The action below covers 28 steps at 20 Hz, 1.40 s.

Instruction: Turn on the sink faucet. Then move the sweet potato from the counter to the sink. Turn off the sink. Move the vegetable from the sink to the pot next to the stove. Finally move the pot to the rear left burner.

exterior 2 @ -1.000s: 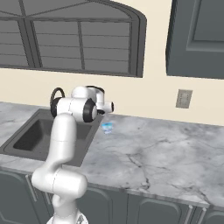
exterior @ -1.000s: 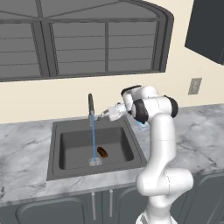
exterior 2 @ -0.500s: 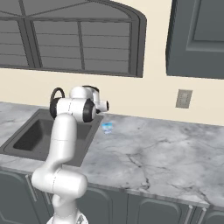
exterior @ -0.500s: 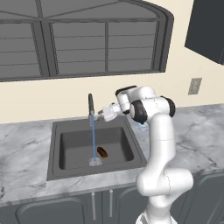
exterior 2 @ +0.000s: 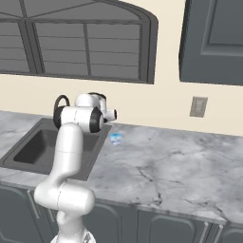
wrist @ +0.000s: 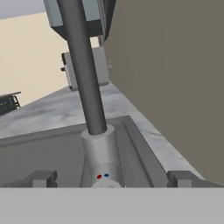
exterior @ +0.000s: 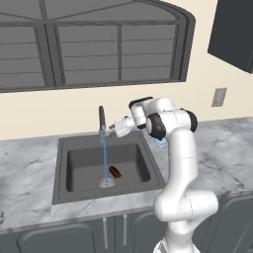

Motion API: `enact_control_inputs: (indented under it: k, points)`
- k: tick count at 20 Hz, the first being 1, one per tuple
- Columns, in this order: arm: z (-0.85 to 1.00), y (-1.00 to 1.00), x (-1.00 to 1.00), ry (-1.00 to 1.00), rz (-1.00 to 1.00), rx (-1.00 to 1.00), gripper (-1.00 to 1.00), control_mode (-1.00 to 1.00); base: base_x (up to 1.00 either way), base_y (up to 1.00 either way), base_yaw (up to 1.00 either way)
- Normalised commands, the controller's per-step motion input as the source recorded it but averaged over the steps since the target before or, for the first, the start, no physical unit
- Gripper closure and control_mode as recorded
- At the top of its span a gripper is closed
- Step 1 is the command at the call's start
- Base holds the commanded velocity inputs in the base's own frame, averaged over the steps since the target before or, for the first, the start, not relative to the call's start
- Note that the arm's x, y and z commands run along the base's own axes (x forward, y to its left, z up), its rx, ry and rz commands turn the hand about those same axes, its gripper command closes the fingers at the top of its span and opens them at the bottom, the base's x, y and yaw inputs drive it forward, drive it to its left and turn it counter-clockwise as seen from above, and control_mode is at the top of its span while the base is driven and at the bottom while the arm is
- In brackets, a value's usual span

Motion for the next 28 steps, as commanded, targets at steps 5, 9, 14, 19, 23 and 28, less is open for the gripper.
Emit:
enact_control_inputs:
  k: [5, 9, 14, 19, 23, 28]
  points:
    - [0.02, 0.66, 0.0, 0.0, 0.0, 0.0, -1.0, -1.0, 0.0, 0.0, 0.0]
    - [0.01, 0.67, 0.0, 0.0, 0.0, 0.0, -1.0, -1.0, 0.0, 0.0, 0.0]
    - [0.11, 0.71, -0.05, 0.0, 0.05, 0.0, -1.0, -1.0, 0.0, 0.0, 0.0]
    - [0.02, 0.43, -0.02, -0.01, 0.08, 0.0, -1.0, -1.0, 0.0, 0.0, 0.0]
    - [0.0, -0.12, -0.01, -0.1, 0.06, 0.0, -1.0, -1.0, 0.0, 0.0, 0.0]
    - [0.0, -0.34, -0.01, -0.09, 0.01, 0.02, -1.0, -1.0, 0.0, 0.0, 0.0]
